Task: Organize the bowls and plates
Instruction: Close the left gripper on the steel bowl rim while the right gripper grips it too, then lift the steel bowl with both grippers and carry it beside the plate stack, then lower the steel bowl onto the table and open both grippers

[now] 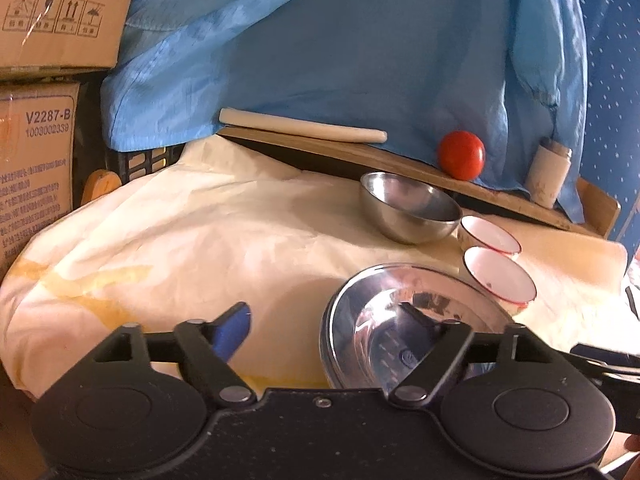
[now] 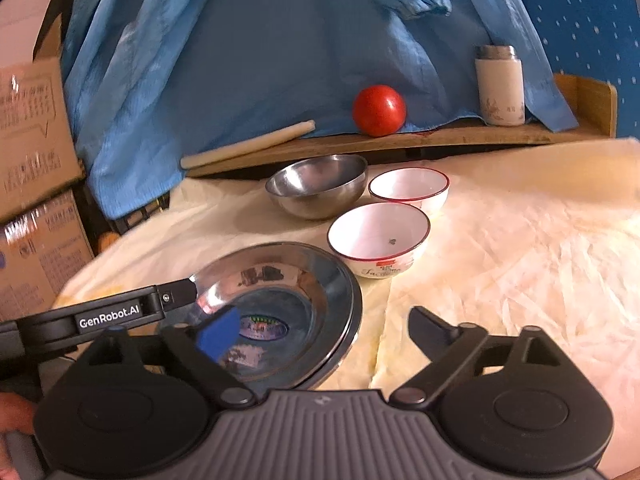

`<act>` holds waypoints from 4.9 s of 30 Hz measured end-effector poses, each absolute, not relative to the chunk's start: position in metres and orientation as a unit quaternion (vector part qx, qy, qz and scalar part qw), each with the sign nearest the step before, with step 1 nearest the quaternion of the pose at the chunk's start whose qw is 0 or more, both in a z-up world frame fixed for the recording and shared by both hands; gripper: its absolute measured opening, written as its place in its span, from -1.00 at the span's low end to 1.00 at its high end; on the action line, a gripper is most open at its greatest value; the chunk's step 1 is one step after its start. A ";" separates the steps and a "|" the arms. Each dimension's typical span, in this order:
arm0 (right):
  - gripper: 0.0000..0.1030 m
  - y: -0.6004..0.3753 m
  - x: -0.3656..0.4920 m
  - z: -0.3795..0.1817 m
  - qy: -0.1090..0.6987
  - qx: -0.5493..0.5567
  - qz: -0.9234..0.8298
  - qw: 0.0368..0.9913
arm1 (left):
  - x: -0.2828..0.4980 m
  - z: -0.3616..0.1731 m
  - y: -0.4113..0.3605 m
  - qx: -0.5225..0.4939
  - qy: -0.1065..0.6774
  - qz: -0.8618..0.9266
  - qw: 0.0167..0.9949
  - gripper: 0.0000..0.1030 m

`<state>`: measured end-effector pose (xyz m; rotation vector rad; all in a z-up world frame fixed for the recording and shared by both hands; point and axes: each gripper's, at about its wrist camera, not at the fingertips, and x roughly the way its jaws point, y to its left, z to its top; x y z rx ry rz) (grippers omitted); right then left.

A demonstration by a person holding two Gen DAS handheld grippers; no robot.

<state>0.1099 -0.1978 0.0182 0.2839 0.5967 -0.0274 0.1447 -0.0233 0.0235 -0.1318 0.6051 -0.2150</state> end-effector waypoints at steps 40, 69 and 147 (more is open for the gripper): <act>0.90 -0.280 0.303 0.037 0.249 0.053 -0.031 0.967 | 0.337 0.018 -0.066 -0.085 0.361 -0.142 0.918 0.98; -0.59 -0.254 0.364 0.008 0.356 0.080 0.047 0.930 | 0.318 0.021 -0.057 -0.121 0.344 -0.178 0.914 -0.57; 0.13 -0.358 0.107 0.038 0.387 0.124 -0.060 0.912 | 0.164 0.046 -0.138 -0.106 0.344 -0.278 0.891 0.45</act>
